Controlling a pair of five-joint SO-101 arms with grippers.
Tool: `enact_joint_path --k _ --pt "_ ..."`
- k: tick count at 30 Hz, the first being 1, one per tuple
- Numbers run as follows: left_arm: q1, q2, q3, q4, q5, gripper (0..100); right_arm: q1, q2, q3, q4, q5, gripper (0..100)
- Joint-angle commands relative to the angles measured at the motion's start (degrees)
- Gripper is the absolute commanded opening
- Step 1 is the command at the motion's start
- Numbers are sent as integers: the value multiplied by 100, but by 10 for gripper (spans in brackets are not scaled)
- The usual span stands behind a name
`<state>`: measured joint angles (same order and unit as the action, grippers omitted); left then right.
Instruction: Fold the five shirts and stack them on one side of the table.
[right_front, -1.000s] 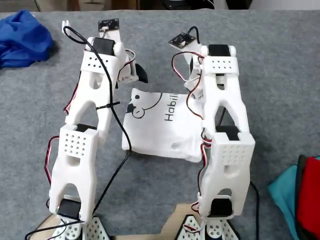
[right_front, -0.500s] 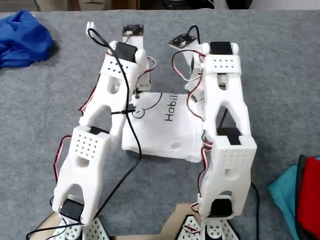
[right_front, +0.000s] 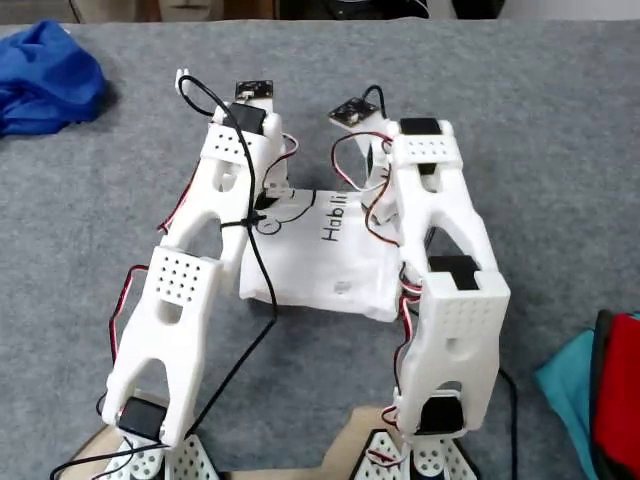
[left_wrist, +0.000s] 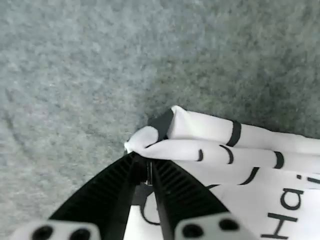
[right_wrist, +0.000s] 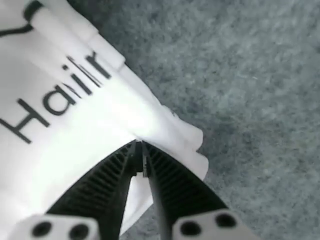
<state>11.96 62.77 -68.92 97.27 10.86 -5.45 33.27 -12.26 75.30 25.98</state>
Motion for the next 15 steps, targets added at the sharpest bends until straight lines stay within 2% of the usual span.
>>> enact_joint_path --k 1,7,11,15 --pt "-185 -75 -369 -62 9 20 207 -418 40 -141 9 5" --pt "-185 -75 -668 -44 -9 20 119 -462 -286 -167 18 9" --pt "-185 -154 -914 334 -114 20 -127 -549 -778 290 299 9" --pt "-246 -514 -1037 369 -264 20 -180 -804 -1200 492 334 6"
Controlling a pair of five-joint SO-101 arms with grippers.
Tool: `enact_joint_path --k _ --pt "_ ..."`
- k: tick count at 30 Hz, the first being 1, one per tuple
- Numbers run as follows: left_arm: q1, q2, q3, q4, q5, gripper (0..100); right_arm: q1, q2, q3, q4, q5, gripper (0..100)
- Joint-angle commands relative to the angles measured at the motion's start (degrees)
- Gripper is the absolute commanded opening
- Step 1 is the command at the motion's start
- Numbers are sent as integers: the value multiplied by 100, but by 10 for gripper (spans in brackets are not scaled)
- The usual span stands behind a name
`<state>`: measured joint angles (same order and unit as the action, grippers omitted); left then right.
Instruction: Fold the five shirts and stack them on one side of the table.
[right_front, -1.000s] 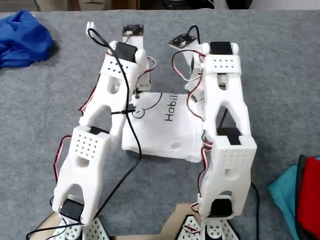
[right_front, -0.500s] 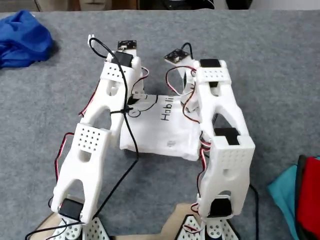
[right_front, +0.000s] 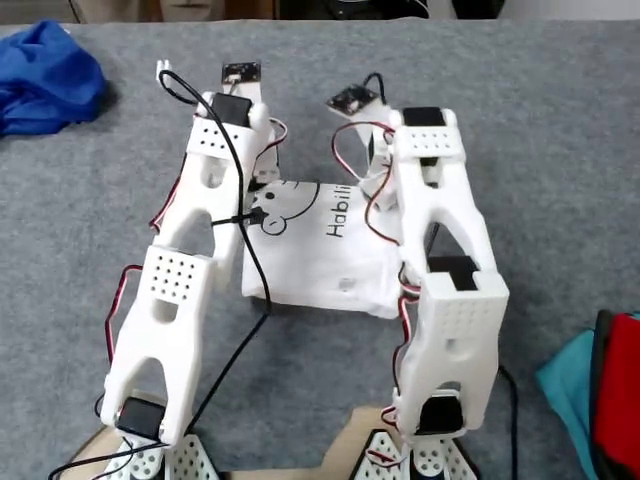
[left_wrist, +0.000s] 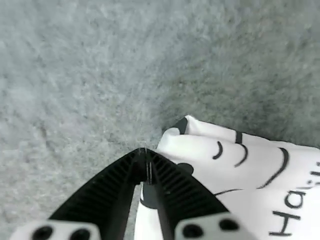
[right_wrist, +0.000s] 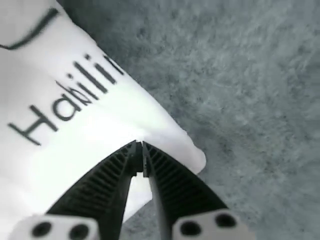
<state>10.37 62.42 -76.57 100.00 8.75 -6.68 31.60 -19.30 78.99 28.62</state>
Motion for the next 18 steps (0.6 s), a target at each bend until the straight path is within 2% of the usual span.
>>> enact_joint_path --k 1,4,10,15,18 --pt "-97 -611 -132 97 -53 20 -57 -690 -541 123 70 9" --pt "62 -1077 501 97 -220 20 -92 -857 -593 220 70 9" --pt "519 -2598 2268 97 -475 20 -251 -1244 -444 1046 -88 5" --pt "607 -3697 4123 9 -721 20 -382 -1807 444 1073 -149 5" --pt "589 -3943 5310 -466 -712 20 -479 -2246 1262 862 -167 5"
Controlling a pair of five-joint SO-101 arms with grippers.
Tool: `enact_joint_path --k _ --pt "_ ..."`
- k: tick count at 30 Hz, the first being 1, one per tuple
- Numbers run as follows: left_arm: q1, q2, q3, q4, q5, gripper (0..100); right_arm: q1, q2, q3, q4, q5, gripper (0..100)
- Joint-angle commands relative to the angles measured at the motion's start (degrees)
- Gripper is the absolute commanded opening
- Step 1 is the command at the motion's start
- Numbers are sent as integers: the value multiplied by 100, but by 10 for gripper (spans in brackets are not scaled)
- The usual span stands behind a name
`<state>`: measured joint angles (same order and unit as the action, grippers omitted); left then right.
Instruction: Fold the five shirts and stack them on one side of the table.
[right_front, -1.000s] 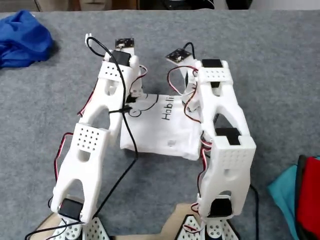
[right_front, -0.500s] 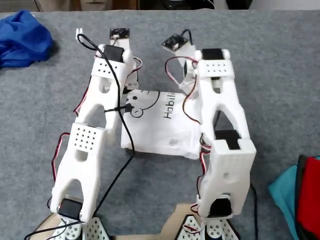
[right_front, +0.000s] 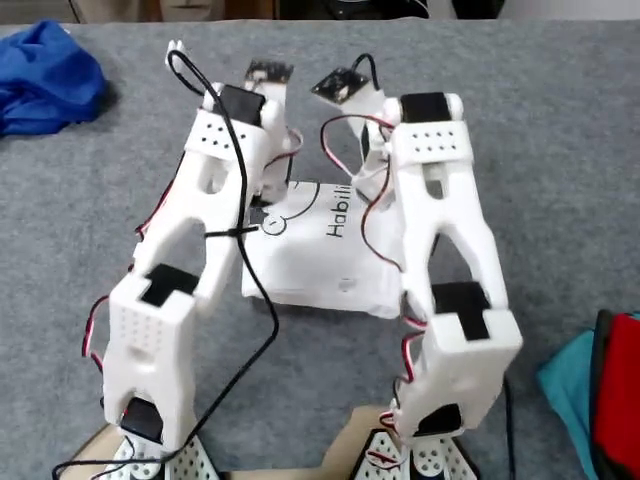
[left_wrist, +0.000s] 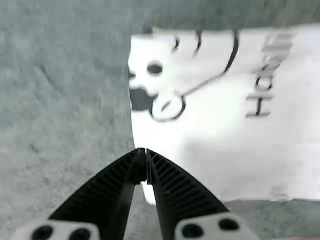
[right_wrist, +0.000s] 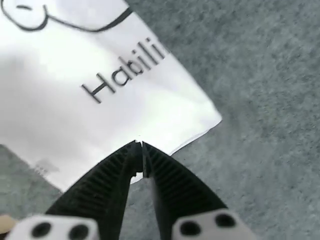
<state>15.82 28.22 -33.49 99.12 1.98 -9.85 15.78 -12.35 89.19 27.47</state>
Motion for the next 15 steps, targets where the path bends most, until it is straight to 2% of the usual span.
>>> enact_joint_path --k 1,9,15 --pt "44 -602 1371 -563 -35 20 -198 -804 901 -273 -62 5" --pt "246 -1323 3701 -2101 176 20 -330 -1297 3116 -1767 -475 5" --pt "211 -1393 4651 -3068 281 20 57 -769 3310 -2119 -624 5"
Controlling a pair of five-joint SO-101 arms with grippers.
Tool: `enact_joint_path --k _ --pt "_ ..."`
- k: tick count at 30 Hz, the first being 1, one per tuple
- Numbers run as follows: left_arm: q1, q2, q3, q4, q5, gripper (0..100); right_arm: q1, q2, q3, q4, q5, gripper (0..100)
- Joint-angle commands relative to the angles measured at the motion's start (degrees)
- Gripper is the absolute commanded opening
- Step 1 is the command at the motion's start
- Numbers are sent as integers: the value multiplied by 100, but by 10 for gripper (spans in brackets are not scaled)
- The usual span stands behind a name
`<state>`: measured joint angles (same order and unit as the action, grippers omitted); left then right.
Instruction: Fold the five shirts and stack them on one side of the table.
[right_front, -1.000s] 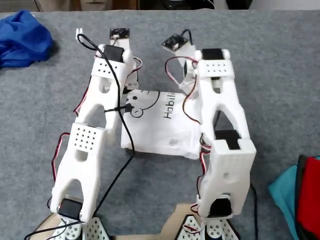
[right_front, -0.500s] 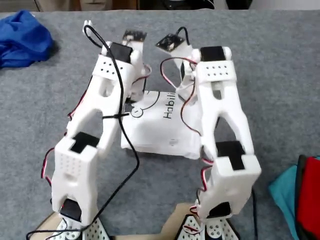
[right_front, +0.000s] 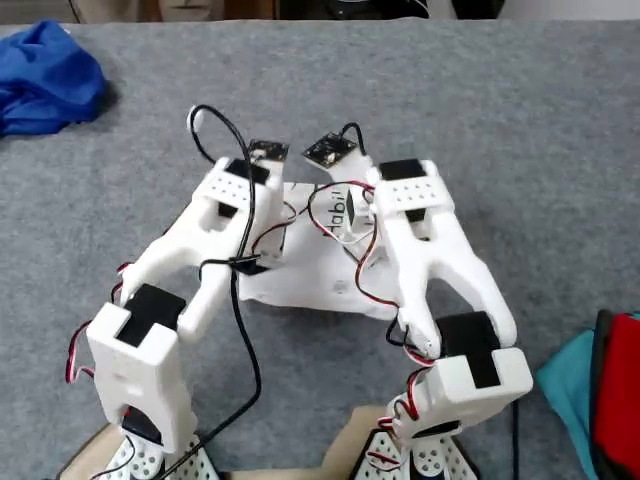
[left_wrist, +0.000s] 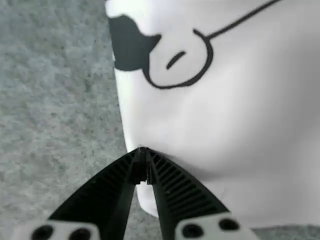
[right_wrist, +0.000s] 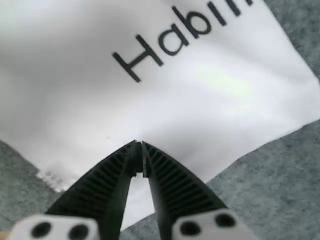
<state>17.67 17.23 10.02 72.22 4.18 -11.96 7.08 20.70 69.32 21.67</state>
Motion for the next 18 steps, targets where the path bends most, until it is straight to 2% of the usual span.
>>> enact_joint_path --k 1,7,13,18 --pt "26 -295 387 -475 62 20 391 224 -22 -149 -35 5" --pt "9 -312 809 -941 44 20 769 593 -145 -149 185 5" --pt "0 -338 651 -905 35 20 743 435 -409 -26 237 5" --pt "-237 -347 132 -765 62 20 664 -57 -1112 633 193 9"
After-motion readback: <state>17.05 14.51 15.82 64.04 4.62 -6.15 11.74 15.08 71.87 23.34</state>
